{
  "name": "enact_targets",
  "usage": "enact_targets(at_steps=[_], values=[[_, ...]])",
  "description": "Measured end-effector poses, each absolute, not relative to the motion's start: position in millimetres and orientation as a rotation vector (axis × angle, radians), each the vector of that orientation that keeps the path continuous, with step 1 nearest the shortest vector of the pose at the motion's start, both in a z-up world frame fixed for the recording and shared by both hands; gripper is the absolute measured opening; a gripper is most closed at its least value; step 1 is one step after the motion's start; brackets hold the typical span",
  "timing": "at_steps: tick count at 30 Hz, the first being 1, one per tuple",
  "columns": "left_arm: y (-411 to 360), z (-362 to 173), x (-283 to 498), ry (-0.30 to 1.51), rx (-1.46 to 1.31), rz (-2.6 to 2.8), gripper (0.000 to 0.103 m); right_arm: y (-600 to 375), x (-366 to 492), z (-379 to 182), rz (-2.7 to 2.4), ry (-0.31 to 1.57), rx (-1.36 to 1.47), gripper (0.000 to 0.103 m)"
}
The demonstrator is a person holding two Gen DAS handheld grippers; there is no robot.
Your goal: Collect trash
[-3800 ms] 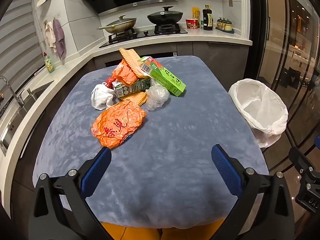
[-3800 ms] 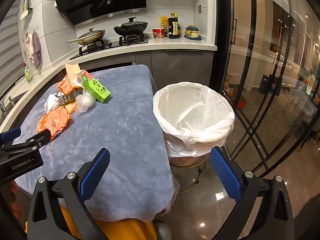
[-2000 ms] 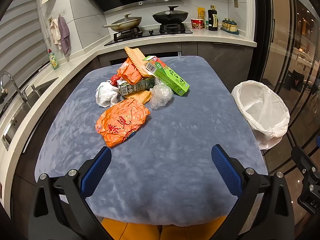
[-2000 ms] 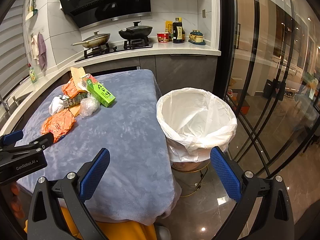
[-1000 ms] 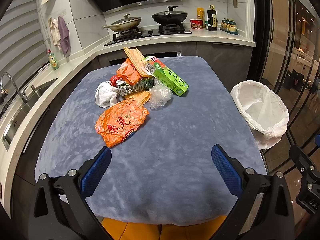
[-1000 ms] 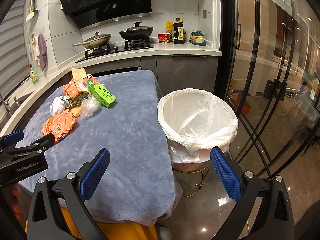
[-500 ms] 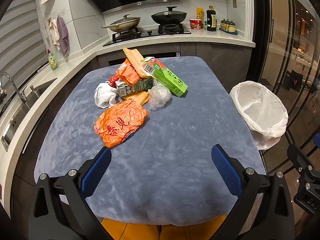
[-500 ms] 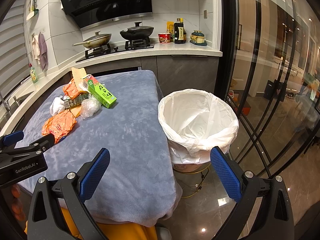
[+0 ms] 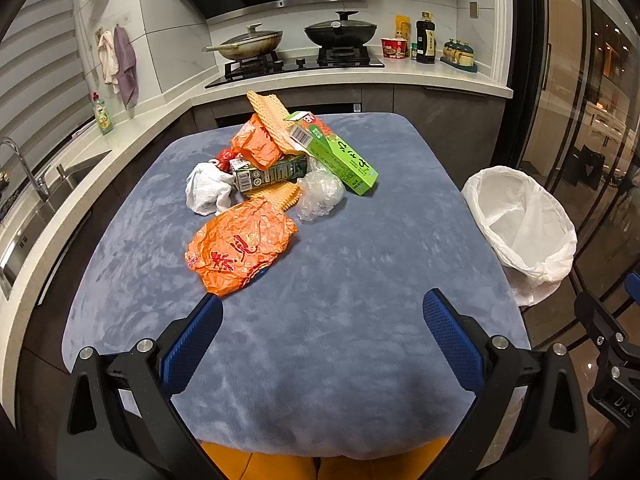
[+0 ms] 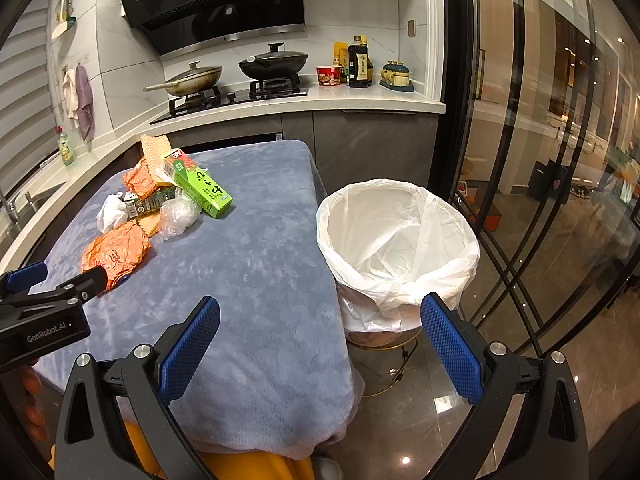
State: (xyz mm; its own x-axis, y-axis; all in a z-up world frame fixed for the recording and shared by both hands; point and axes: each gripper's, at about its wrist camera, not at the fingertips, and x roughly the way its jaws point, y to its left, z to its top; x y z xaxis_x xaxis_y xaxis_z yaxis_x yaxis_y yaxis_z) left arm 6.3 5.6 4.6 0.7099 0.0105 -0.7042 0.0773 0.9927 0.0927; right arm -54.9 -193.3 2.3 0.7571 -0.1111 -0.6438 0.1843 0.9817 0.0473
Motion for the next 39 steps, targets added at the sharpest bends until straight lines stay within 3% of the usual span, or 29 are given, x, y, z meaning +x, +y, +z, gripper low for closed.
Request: enact_targets(at_steps=[29,31,36,39], values=[[144.2,-71.2,146.1,0.925,-0.079,0.021,0.095,-90.9,124.5,-35.0,-0.025,0.784,0.036,0.096],[148.8,-76.3,153.4,0.934,-0.092,0.003,0.09,-80.9,140.3,-39.3,-0.005,0.791,0.047,0.096],[156.5,-89.3,166.5,0.984,-0.134,-0.057,0.062,-62.6,176.3,-50.2,0.043,0.805,0.093,0.096],[160.0,-94.1,169.0,0.99,-0.136,-0.069,0.052,-53.6,197.7,-59.5,0.059,0.827,0.127,0.096]])
